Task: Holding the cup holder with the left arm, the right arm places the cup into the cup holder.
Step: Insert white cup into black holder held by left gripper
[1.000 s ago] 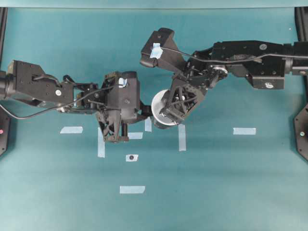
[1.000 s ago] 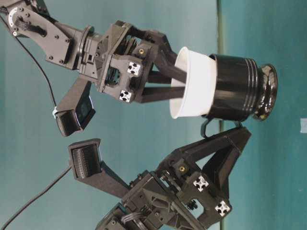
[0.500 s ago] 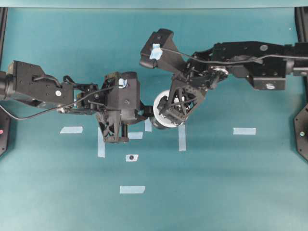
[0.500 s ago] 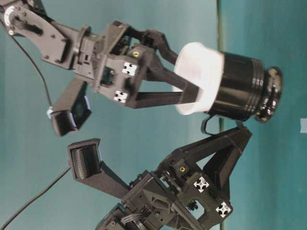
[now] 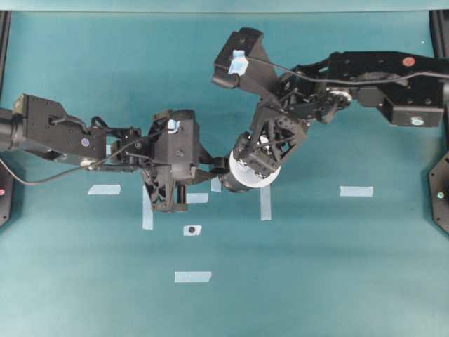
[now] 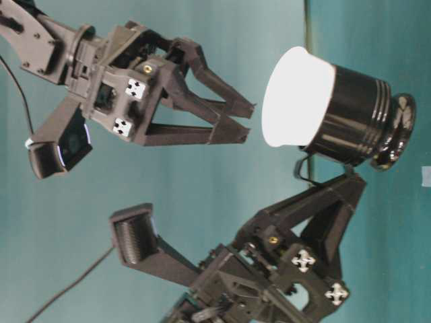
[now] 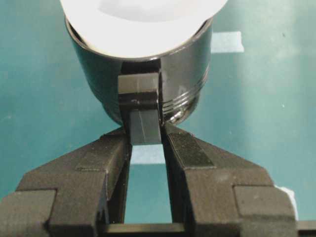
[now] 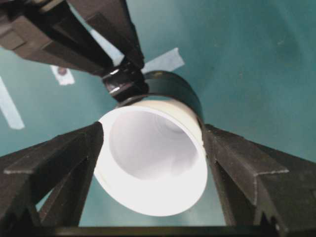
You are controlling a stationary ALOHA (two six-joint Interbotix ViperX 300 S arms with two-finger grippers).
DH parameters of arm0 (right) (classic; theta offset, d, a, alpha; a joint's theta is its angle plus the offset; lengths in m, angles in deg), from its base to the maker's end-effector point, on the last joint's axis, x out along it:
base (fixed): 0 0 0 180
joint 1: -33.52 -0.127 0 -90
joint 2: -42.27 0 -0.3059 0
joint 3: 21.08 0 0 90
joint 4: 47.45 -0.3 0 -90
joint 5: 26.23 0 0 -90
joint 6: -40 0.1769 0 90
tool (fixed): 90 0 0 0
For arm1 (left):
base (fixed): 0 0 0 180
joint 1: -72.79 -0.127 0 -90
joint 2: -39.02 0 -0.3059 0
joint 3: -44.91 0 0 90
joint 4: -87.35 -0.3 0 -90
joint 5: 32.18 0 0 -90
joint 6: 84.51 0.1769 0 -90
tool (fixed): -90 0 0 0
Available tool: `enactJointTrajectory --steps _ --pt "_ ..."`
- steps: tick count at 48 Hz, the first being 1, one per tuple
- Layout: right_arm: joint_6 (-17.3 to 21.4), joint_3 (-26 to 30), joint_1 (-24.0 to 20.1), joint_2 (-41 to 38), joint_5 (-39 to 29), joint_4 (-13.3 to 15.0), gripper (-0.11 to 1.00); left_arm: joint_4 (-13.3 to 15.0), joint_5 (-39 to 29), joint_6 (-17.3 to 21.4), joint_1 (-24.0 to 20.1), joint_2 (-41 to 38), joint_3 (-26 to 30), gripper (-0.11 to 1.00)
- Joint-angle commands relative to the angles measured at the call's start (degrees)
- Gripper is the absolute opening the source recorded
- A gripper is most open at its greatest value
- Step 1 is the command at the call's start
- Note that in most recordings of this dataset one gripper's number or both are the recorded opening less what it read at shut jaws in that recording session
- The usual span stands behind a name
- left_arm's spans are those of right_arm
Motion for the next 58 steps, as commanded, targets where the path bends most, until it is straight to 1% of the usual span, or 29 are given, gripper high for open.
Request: enactJointTrajectory --steps 1,6,13,21,31,43,58 --pt "0.53 1.32 0.0 4.75 0.35 -0.09 0.88 -0.09 2.99 -0.09 0.09 0.09 -0.18 0.25" --pt "0.53 1.14 0.0 4.75 0.35 -0.09 0.88 -0.09 6.06 -0.53 0.09 -1.05 -0.53 0.25" --pt "0.53 0.62 0.0 4.39 0.44 -0.09 0.88 -0.09 7.29 -1.58 0.09 -2.64 -0.62 0.25" --pt "0.53 -0.35 0.0 3.96 0.62 -0.09 0.88 -0.09 7.29 -2.29 0.09 -3.25 -0.7 0.25" --pt "1.05 -1.85 0.0 3.16 2.37 -0.09 0.88 -0.09 6.42 -2.72 0.09 -3.78 -1.93 0.25" --pt "1.14 -2.37 0.0 1.85 3.96 -0.09 0.88 -0.09 5.36 -5.19 0.09 -3.96 -3.08 0.25" --pt "1.14 -2.37 0.0 0.35 5.62 -0.09 0.88 -0.09 4.04 -7.21 0.09 -4.13 -2.46 0.25"
